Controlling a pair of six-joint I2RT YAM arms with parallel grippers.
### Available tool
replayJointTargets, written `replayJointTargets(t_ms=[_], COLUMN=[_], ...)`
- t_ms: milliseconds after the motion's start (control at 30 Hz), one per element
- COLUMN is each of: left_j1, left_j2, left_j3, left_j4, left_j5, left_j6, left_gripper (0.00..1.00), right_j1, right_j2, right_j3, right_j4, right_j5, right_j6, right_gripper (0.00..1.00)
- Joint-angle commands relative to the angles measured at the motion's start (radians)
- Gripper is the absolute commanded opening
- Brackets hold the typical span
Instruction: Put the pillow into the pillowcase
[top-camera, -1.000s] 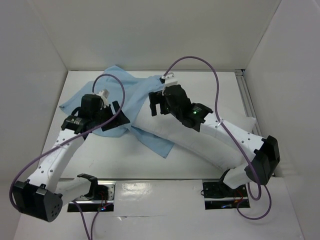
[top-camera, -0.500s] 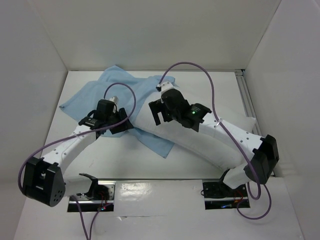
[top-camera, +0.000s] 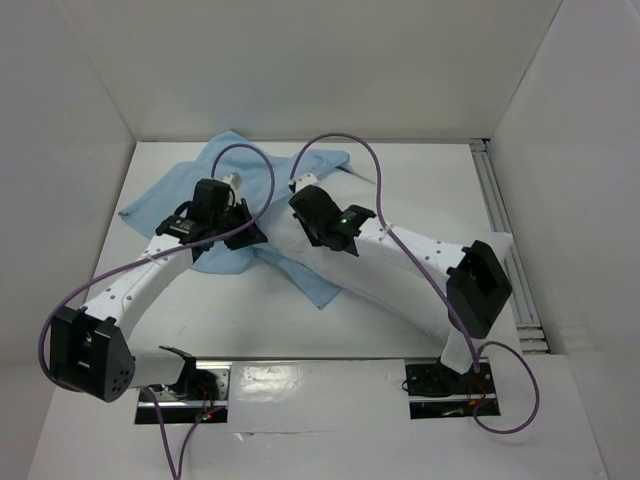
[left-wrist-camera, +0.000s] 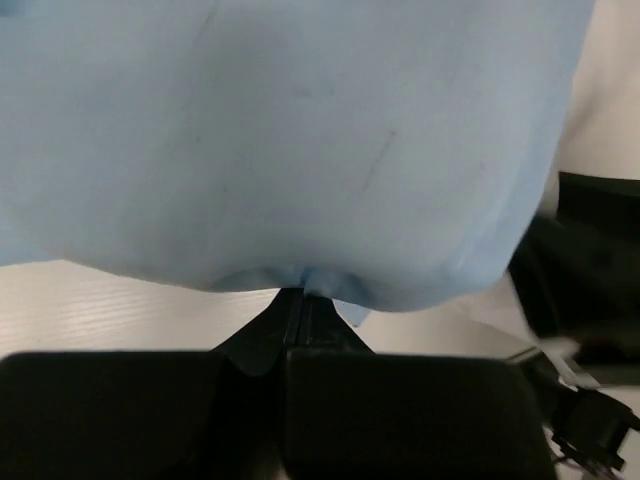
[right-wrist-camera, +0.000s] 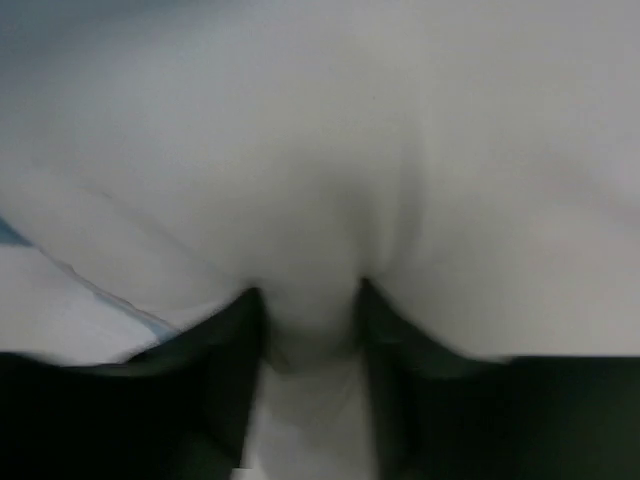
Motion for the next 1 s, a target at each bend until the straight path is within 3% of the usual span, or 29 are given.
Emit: replayJointTargets(t_ms=[0,133,233,400,500,633,733,833,867,900,967], left_j1=[-0.003,0.019,0.03,0.03,0.03,0.03,0.008,0.017,0.033,0.033,0.043], left_j2=[-0.047,-0.02,0.037,0.109,0.127,0.088,0.036,0.023,0.023,0.037,0.049], left_j3=[0.081,0.189,0.29,0.42,0.43,0.335,0.194,0.155,0.176,0.201,0.299], left_j4=[-0.013,-0.044,-0.055,-0.064,-0.076,-0.087,-0.075,-0.109,-0.13,-0.153,-0.237], left_j5=[0.107,0.204,0.317,0.396,0.448,0.556,0.496,0.483,0.483,0.483,0.424], left_j6=[0.029,0.049,0.049,0.049,0.06,0.048,0.037,0.069,0.081,0.095,0.134], left_gripper=[0.0,0.0,0.0,0.0,0.0,0.0,0.0,0.01,0.07,0.31,0.75], right_j1=[-0.011,-0.075,-0.097,-0.077,-0.022,-0.012,-0.012,-0.012,-0.012,-0.012,-0.012], right_j2=[0.079,0.078,0.051,0.038,0.074,0.116,0.079,0.007,-0.023,-0.039,-0.086], right_j3=[0.082,0.209,0.313,0.361,0.259,0.101,0.001,-0.097,-0.129,-0.142,-0.16], right_j4=[0.074,0.089,0.153,0.178,0.178,0.197,0.284,0.393,0.417,0.418,0.393], right_j5=[0.118,0.249,0.292,0.256,0.246,0.214,0.126,0.068,0.048,0.039,0.017], right_j6=[0.068,0.096,0.027,-0.013,0.069,0.245,0.306,0.315,0.315,0.306,0.294], right_gripper=[0.0,0.0,0.0,0.0,0.0,0.0,0.0,0.0,0.0,0.0,0.12])
